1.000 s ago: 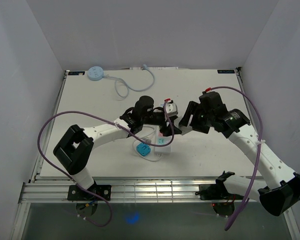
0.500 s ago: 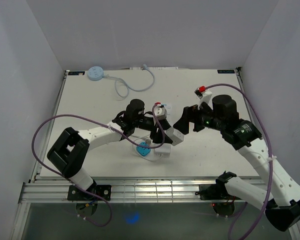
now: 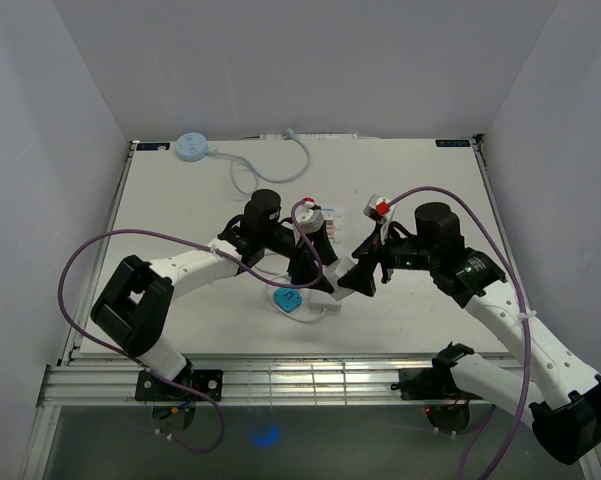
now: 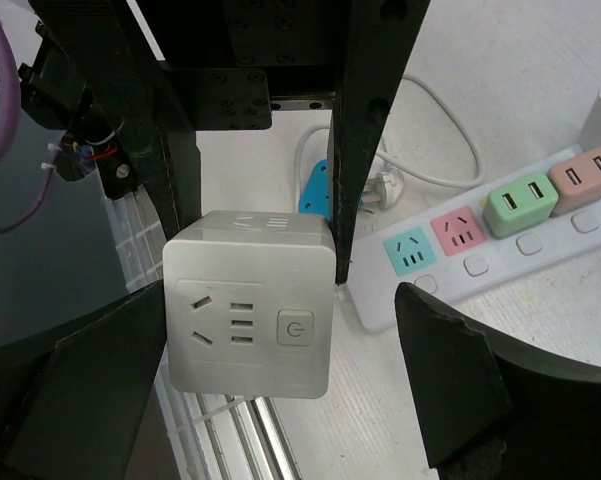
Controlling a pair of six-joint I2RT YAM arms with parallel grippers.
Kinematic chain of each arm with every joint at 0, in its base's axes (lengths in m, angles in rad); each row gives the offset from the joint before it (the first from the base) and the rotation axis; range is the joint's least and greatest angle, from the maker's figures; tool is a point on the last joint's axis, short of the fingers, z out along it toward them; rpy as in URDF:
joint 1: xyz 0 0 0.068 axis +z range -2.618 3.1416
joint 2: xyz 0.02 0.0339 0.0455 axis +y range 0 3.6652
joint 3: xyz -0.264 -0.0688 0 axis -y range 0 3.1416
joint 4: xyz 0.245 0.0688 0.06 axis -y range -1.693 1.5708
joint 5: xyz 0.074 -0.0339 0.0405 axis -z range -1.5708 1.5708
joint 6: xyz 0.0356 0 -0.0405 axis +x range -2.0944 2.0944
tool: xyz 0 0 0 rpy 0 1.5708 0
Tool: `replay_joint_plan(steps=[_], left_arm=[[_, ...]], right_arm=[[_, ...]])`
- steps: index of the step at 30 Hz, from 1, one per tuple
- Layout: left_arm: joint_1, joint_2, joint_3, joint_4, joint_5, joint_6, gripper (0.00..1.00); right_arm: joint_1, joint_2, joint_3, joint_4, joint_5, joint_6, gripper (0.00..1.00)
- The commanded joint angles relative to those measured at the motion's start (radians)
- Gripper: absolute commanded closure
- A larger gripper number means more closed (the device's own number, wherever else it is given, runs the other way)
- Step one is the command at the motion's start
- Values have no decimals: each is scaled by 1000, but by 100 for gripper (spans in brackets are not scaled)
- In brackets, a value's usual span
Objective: Insert the plug
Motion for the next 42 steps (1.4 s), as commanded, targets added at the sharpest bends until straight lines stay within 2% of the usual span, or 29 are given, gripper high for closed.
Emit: replay_joint_plan(steps=[1,3,6,8,11,12,14,15,17,18,20,21,24,25,28,31,32,34,35,39,42], left_arm=[[0,-57,43,30,73,-16,100],[0,-55,46,25,69,-18,100],[-1,-52,49,18,62,-17,100],[0,-54,51,13,46,-6,100],[8,-55,54,2,15,2,98],[8,-55,54,-5,-2,3,92],[11,-60,52,-10,-13,11,80],[11,-68,49,-11,-34,20,64],[13,-78,39,-13,-62,26,36],[13,-92,36,-16,-82,26,27],[16,-108,23,-24,-146,30,3],[19,-117,22,-30,-175,28,2],[23,-160,6,-62,-377,4,2],[27,-189,-6,-60,-493,-33,2],[34,-256,-70,-42,-563,-70,2],[39,-321,-135,-41,-732,-130,2],[43,-360,-150,-44,-843,-194,2],[54,-397,-181,-56,-908,-251,2],[56,-426,-187,-74,-933,-272,2],[62,-489,-196,-195,-1210,-453,2],[65,-519,-184,-295,-1301,-492,2]], right_arm=[[7,18,18,32,-56,-41,4],[13,26,21,30,-58,-37,0],[18,43,32,15,-63,-31,23],[27,56,43,-14,-55,-31,28],[41,56,58,-28,-24,-8,45],[42,55,64,-34,-12,-3,56],[44,47,70,-41,13,-3,66],[44,43,70,-41,23,24,76],[44,32,75,-39,37,37,85],[44,27,77,-38,48,54,91],[44,23,86,-42,88,69,92],[44,24,90,-62,100,74,92],[44,41,112,-114,199,121,92],[44,47,113,-120,260,170,92],[44,50,95,-117,328,264,92],[56,50,70,-104,400,354,92],[62,50,69,-102,422,380,92],[86,67,67,-117,517,454,92],[99,73,69,-125,534,500,92],[191,119,89,-162,710,642,92],[237,164,113,-218,845,768,92]])
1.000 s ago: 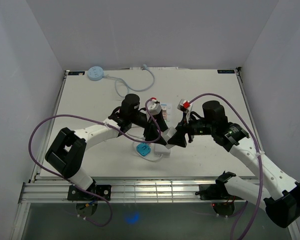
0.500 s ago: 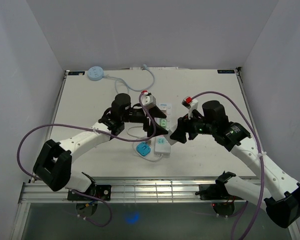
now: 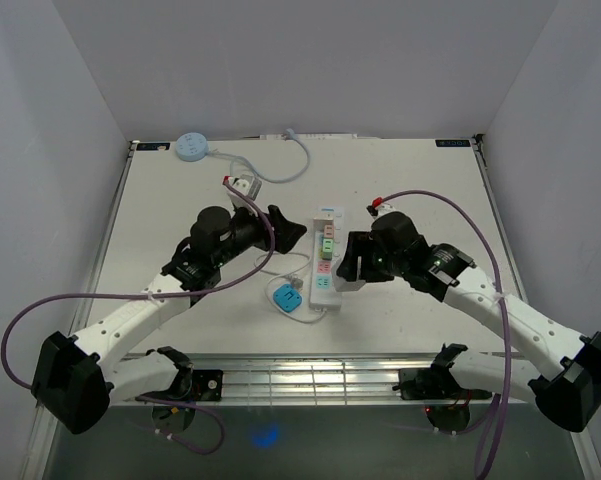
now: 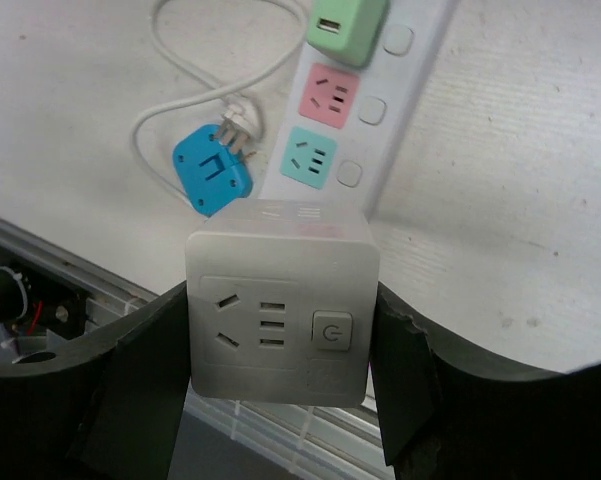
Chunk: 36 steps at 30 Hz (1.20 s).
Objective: Insert the plug
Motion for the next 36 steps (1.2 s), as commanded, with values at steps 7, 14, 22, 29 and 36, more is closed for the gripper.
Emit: replay_joint_plan(steps=[7,14,22,29,36], left_arm=[[7,-109,7,-263,-307,-161,2],[7,-155,-17,-298,-315,-145,2],[7,-142,16,-383,-399,-135,2],[7,-233,-16,-352,-386,-99,2],[7,-310,-36,-341,-367,-82,2]], right_arm=[[137,116,103,-85,355,320,92],[158,161,92,9,393,352,92],[194,297,191,-25,436,383,92],[201,342,198,4,436,384,92],[204,414,224,-13,430,389,92]])
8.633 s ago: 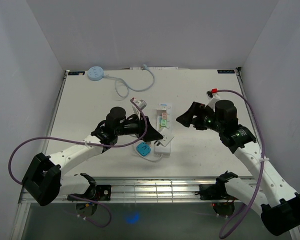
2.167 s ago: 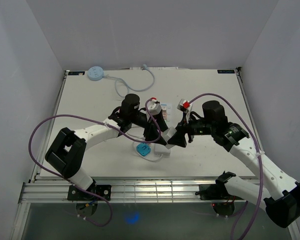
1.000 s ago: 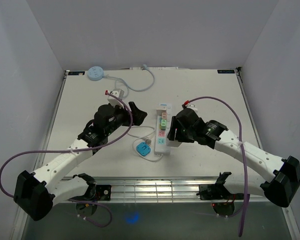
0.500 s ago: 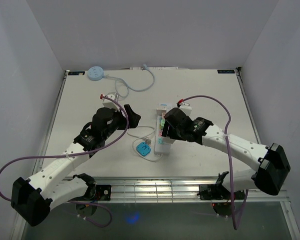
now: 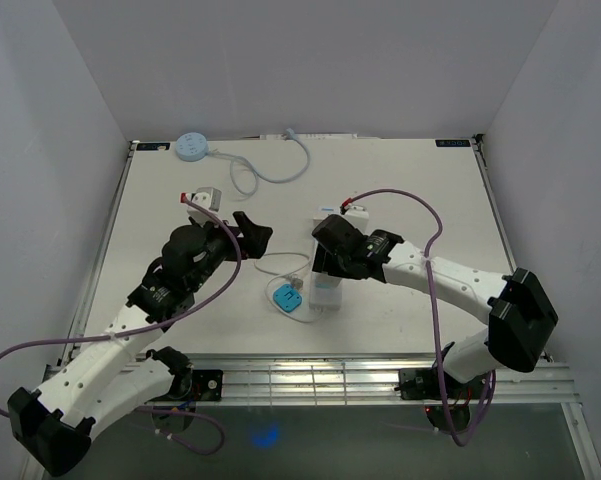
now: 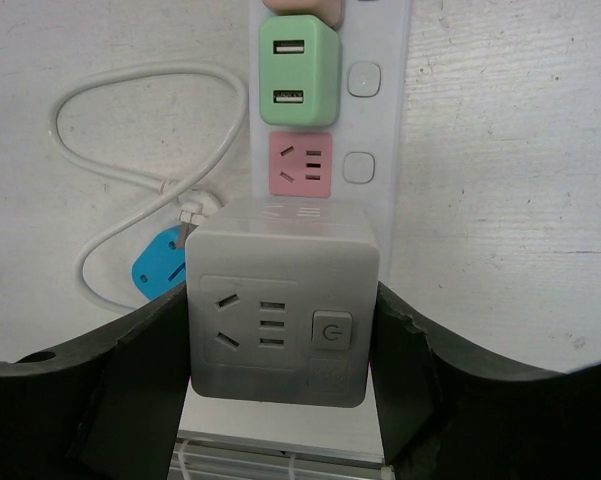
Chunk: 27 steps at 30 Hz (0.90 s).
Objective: Insert the plug
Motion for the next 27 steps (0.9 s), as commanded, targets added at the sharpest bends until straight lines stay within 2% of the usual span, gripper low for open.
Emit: replay_joint_plan(steps=[1,5,27], left_arm=[[2,-20,-7,-3,-20,1,2],[2,7,24,-65,-83,-9,2],[2,47,44,-82,-54,-20,2]], right_arm=[[8,14,52,21,36,25,92],[11,26,51,33,35,21,92],[13,128,88,-32,38,31,92]])
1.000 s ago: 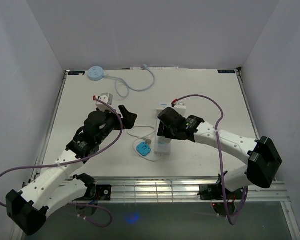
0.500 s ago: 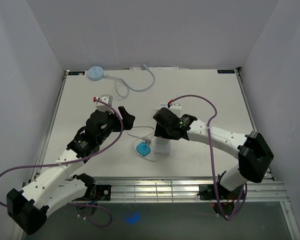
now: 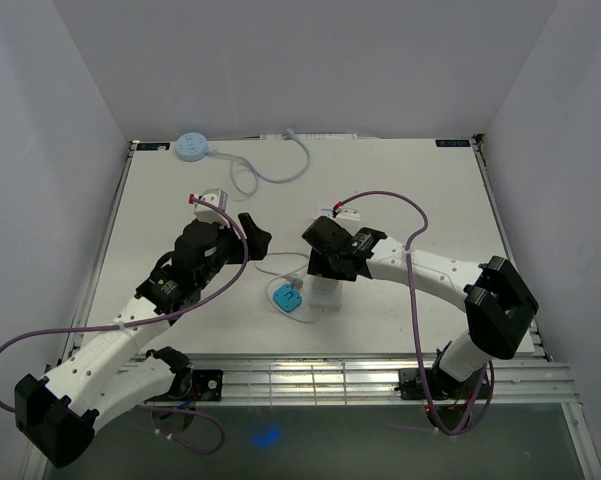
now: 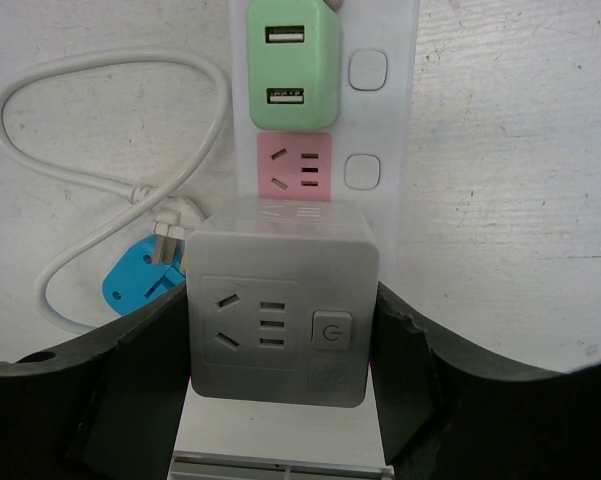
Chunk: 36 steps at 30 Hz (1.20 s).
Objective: Insert the plug
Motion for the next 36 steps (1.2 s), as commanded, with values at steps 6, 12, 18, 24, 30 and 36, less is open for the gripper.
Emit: replay_joint_plan(steps=[6,12,18,24,30,36], left_arm=[[2,-3,45,-11,-3,-1,2],[2,-6,45,-12,-1,-1,2],[2,-20,43,-18,-6,2,2],[2,-24,37,-14,-6,5,2],[2,-23,39,-20,-4,3,2],[2,-33,42,-35,-10,2,2]], right_arm=[[15,91,151,-152,82,19,92],[38,190,225,-264,124,31,92],[42,133,134,-186,142,56,92],[65,62,-59,-35,164,83,92],[76,107,-50,-63,183,80,92],[91,165,-28,-95,232,80,92]])
